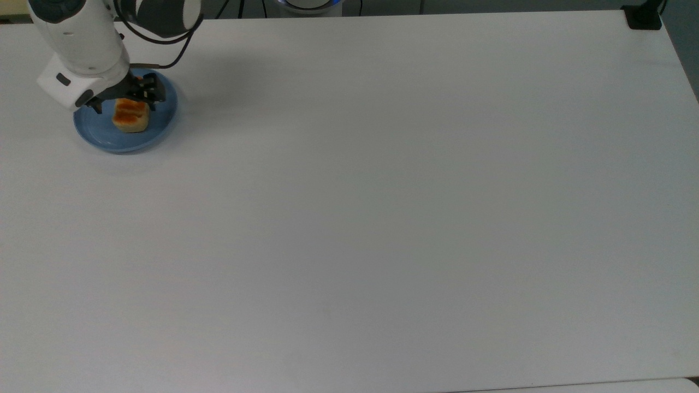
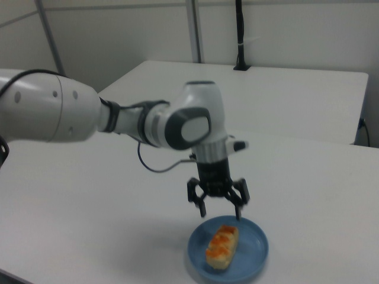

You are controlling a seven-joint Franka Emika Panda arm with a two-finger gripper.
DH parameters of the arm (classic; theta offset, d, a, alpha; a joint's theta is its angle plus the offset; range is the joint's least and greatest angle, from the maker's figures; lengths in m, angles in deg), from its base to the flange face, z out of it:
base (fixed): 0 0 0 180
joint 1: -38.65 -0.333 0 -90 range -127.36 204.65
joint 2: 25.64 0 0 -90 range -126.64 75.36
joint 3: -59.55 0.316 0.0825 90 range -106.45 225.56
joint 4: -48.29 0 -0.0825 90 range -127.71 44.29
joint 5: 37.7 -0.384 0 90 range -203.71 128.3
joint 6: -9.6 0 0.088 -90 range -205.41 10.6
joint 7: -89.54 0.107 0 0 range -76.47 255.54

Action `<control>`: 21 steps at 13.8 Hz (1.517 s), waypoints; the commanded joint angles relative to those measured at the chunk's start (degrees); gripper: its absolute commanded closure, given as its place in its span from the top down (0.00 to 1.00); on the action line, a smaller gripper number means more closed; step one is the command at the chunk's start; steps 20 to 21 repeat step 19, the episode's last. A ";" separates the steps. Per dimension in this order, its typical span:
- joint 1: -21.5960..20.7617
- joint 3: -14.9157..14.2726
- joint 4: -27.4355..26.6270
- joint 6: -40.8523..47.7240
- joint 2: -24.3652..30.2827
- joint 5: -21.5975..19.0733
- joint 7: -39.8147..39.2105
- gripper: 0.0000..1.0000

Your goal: Put the bread onto the plate

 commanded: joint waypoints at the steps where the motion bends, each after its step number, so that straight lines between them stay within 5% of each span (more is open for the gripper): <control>1: -9.14 0.03 5.98 5.40 1.00 -2.78 8.47 1.00; 10: -28.22 -0.23 10.38 16.20 13.21 -7.80 36.52 1.00; 21: -28.32 -0.67 10.47 22.89 16.38 -11.32 36.45 1.00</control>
